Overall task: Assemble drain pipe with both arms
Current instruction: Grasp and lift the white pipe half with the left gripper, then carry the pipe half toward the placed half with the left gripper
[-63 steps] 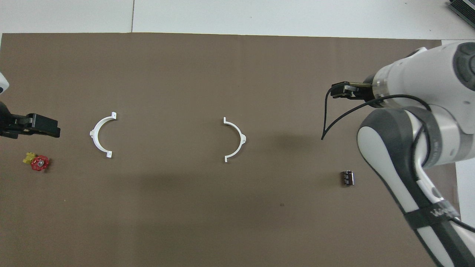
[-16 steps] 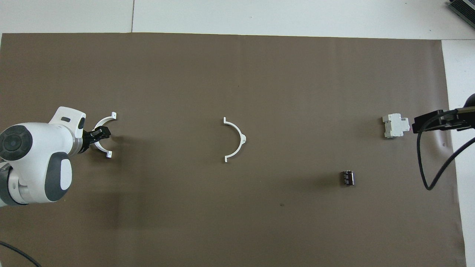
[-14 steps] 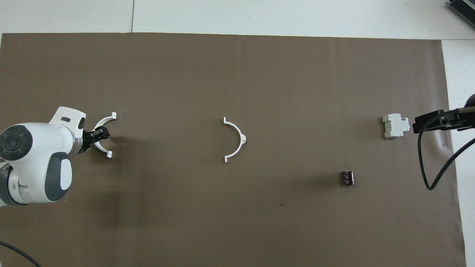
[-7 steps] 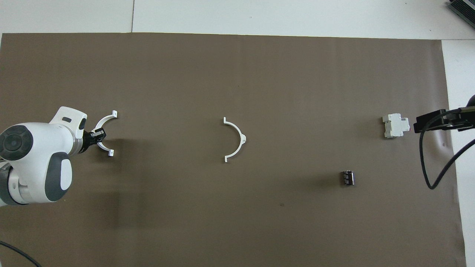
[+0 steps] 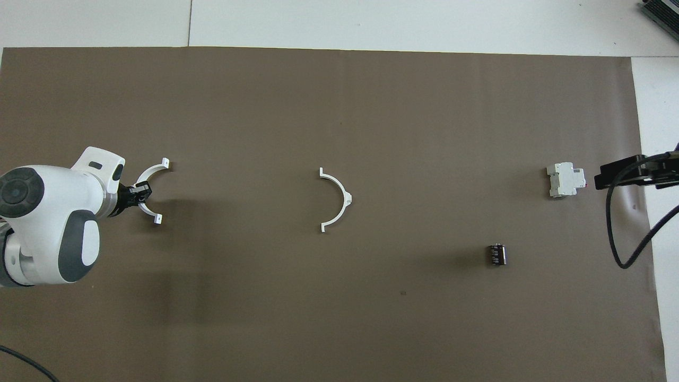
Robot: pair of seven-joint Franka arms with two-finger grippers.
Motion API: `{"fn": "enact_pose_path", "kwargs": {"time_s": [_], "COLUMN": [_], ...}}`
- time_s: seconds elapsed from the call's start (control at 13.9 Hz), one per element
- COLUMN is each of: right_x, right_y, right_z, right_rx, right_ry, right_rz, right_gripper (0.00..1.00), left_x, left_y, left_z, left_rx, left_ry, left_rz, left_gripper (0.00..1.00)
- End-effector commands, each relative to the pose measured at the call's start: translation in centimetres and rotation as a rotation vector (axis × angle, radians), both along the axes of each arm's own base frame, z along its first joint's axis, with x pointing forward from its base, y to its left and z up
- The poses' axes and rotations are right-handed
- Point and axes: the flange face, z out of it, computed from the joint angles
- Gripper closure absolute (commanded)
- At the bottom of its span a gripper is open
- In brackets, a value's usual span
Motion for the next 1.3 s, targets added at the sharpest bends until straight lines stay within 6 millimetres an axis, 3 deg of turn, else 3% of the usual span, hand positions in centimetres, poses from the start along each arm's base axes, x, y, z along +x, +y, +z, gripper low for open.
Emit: {"fn": "enact_pose_path", "kwargs": {"time_s": [0.0,0.5,0.79,1.22], "right_x": [-0.1,-0.1,-0.1,-0.1], "right_y": [-0.2,0.5,0.5,0.5], "right_z": [0.0,0.0,0.0,0.0], "right_rx": [0.017,0.017,0.017,0.017], "right_ry": [0.003,0.003,0.003,0.003], "right_rz": [-0.024,-0.007,-0.009,-0.007], "right_gripper": [0.0,0.0,0.0,0.0], "left_x": [0.4,2.4,1.8,1.5], "left_y": [-0.6,-2.2,-1.5,-2.7], "left_z": [4.2,13.1,15.5,16.3], "left_rx": [0.014,0.027,0.028,0.025], "left_ry": [0.04,0.117,0.134,0.111], "left_rz": [-0.024,-0.043,-0.119,-0.114], "left_gripper": [1.0,1.0,1.0,1.0]}}
